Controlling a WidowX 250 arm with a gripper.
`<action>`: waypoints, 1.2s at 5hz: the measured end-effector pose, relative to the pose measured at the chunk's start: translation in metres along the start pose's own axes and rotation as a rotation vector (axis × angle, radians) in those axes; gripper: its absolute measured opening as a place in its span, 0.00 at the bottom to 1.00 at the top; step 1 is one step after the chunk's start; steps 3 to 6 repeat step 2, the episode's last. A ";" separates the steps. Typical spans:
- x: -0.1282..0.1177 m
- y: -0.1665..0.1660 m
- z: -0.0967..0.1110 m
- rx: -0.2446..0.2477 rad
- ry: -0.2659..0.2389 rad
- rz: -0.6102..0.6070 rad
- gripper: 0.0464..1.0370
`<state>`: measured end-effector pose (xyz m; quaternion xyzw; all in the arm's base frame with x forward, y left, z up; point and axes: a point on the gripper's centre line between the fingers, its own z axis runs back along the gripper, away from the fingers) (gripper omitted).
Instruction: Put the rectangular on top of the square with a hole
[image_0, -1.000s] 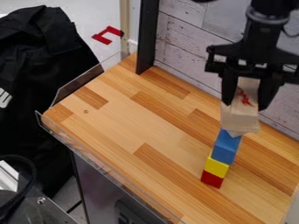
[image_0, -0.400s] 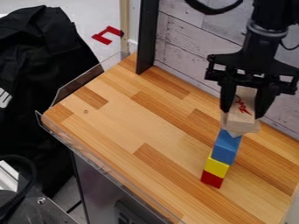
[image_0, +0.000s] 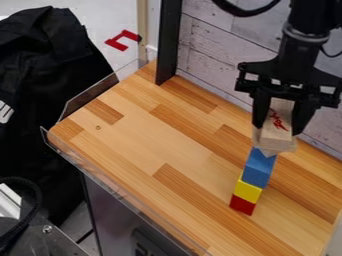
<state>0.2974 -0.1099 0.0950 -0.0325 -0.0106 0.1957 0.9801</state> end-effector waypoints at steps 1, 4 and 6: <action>0.001 0.000 -0.003 0.017 0.014 0.006 0.87; 0.001 0.000 -0.003 0.010 0.016 0.009 0.97; 0.001 0.000 -0.003 0.010 0.016 0.009 0.97</action>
